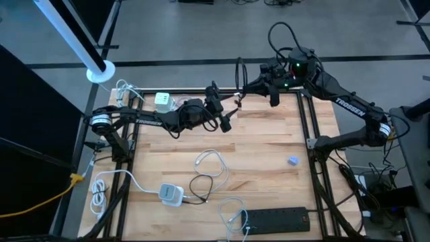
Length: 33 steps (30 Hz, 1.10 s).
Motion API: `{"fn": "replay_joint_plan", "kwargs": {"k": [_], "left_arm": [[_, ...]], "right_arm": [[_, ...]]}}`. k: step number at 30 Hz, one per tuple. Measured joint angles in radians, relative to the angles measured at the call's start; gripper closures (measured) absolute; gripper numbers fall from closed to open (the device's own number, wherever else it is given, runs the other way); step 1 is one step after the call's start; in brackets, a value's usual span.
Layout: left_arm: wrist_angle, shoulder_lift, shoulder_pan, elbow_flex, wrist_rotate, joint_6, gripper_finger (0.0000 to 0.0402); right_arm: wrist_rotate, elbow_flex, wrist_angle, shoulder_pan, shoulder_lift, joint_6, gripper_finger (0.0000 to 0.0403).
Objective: Insert USB
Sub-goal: Insert the black charger cable into the black outlet extension
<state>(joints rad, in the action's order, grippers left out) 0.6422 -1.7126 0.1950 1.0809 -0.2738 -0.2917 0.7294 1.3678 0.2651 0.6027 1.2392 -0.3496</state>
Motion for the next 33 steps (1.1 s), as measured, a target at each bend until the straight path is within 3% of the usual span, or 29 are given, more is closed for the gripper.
{"fn": "replay_joint_plan", "kwargs": {"k": [6, 12, 17, 24, 30, 33], "left_arm": [[0.010, 0.000, -0.031, 0.028, -0.019, -0.049, 0.0203], [-0.170, 0.000, -0.070, 0.125, -0.062, -0.063, 0.0351], [-0.341, 0.001, -0.071, 0.199, -0.093, -0.013, 0.0354], [-0.456, 0.016, -0.075, 0.255, -0.108, 0.017, 0.0355], [-0.568, 0.060, -0.075, 0.263, -0.190, 0.041, 0.0388], [-0.580, 0.081, -0.072, 0.261, -0.245, 0.042, 0.0385]], "right_arm": [[-0.033, 0.000, -0.005, -0.013, 0.013, -0.046, 0.0398], [-0.051, 0.000, -0.006, -0.019, 0.013, -0.060, 0.0398], [-0.056, 0.000, -0.002, -0.018, 0.006, -0.059, 0.0398], [-0.051, 0.000, 0.009, -0.018, -0.010, -0.021, 0.0387], [-0.071, 0.000, 0.079, -0.018, -0.020, 0.049, 0.0283], [-0.107, 0.000, 0.108, -0.027, -0.020, 0.074, 0.0242]]}}
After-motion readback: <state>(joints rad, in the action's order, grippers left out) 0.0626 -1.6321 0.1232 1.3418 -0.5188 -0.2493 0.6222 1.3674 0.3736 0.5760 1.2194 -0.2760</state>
